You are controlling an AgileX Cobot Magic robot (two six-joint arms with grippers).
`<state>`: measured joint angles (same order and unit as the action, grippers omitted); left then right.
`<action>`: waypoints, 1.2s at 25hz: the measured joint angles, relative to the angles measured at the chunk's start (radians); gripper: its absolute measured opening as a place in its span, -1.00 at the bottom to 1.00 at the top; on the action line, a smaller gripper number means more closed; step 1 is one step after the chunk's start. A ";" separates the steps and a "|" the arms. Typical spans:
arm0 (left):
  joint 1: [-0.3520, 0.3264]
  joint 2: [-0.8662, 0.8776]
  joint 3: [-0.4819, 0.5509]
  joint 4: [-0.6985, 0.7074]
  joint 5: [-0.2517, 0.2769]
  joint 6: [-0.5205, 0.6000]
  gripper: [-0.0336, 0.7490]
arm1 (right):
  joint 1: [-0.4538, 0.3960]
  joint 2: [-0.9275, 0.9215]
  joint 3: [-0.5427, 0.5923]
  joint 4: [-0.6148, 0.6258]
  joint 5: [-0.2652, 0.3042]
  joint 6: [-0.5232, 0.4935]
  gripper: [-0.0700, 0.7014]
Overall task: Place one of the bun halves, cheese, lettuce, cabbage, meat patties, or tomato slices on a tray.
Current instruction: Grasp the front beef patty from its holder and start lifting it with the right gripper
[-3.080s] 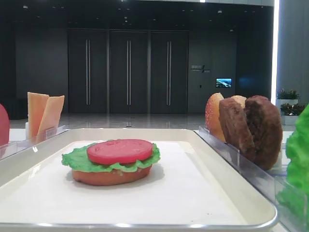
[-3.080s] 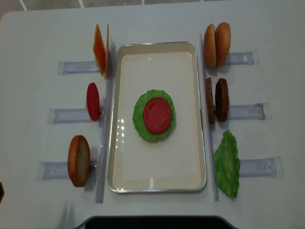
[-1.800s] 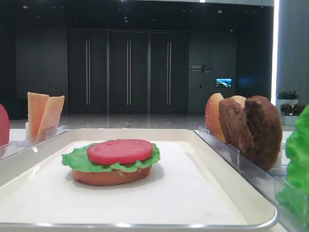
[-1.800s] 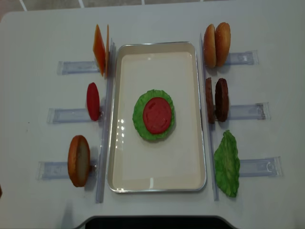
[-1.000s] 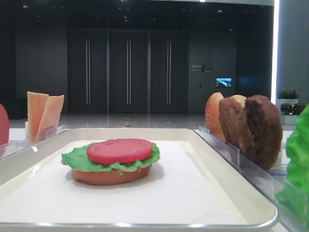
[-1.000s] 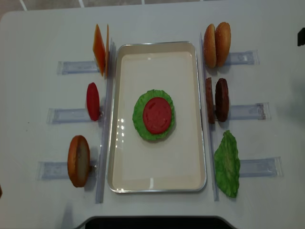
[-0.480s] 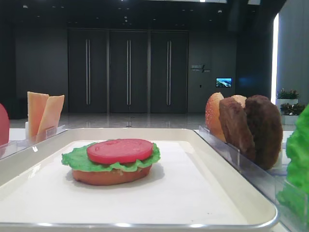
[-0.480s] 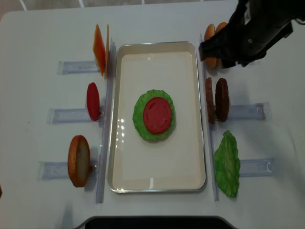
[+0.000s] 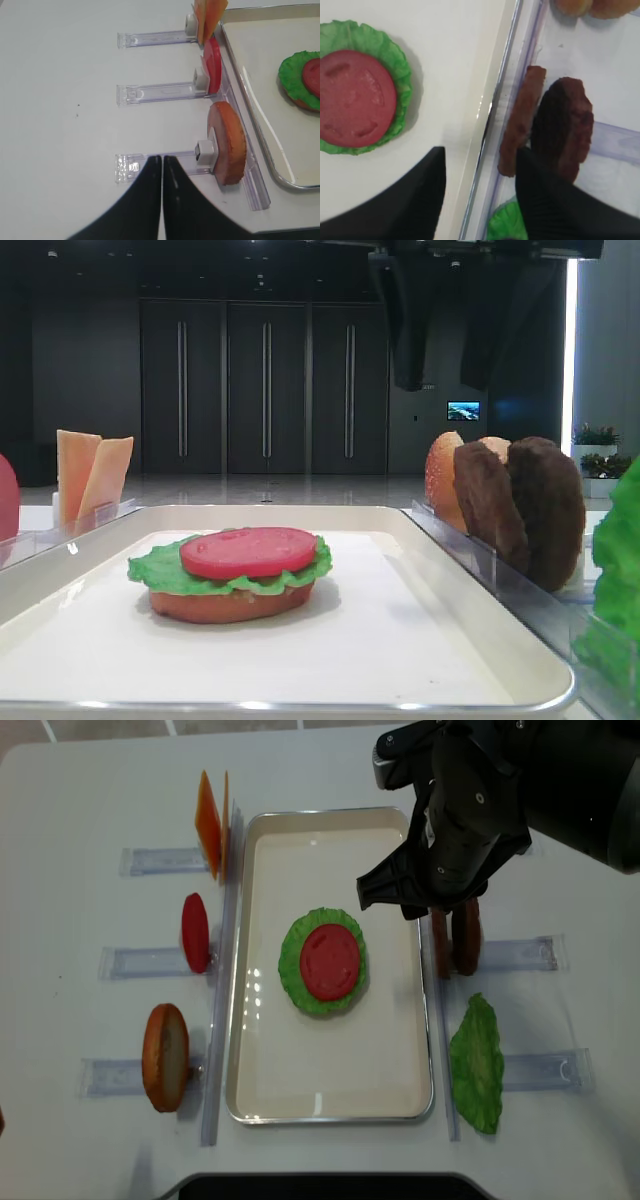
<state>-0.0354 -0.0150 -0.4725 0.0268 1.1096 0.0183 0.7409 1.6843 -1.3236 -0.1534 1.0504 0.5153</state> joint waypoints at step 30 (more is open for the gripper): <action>0.000 0.000 0.000 0.000 0.000 0.000 -0.92 | 0.000 0.118 0.000 -0.143 -0.009 0.019 0.25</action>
<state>-0.0354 -0.0150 -0.4725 0.0268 1.1096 0.0183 0.7409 1.8019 -1.3235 -0.2965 1.0411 0.5340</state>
